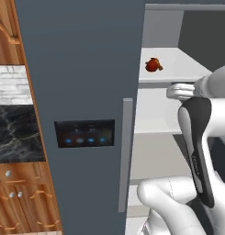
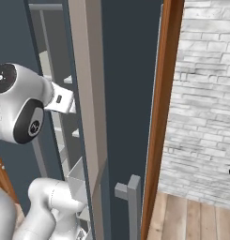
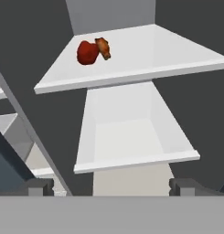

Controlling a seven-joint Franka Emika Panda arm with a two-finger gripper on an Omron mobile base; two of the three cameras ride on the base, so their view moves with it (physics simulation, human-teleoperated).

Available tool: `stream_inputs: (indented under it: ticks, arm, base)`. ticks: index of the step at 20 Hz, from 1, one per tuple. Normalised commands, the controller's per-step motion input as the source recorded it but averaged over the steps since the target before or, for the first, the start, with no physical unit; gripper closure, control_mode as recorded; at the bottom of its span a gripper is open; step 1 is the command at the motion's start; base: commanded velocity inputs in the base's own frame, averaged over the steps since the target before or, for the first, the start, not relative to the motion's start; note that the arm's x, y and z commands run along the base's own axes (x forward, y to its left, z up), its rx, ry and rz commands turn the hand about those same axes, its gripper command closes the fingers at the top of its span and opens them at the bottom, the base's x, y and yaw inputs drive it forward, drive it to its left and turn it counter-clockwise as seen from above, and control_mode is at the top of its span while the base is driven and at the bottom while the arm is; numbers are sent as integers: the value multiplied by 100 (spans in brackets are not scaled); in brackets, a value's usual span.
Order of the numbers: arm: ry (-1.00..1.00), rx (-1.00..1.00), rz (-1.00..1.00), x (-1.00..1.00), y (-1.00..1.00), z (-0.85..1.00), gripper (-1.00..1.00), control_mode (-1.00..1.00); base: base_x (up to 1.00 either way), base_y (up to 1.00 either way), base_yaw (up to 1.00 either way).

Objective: Take the cheese, chicken drumstick, and bell pepper from the fridge and place them on the plate on the dining counter to create an appetizer plate.

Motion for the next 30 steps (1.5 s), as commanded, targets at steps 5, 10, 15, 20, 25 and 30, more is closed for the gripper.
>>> stream_inputs:
  ticks: [5,10,15,20,25,30]
  arm:
    - [-6,0,0,22,-19,3,-100,-100]
    - [-1,0,0,41,-7,13,-100,-100]
    - [0,0,0,41,-1,11,-100,-100]
    - [-2,0,0,20,-8,3,-100,-100]
    - [-3,0,0,11,-13,7,-100,-100]
    - [0,0,0,30,-4,16,-100,-100]
  base:
    - [0,0,0]
    - [0,0,0]
    - [0,0,0]
    - [0,0,0]
    - [0,0,0]
    - [0,0,0]
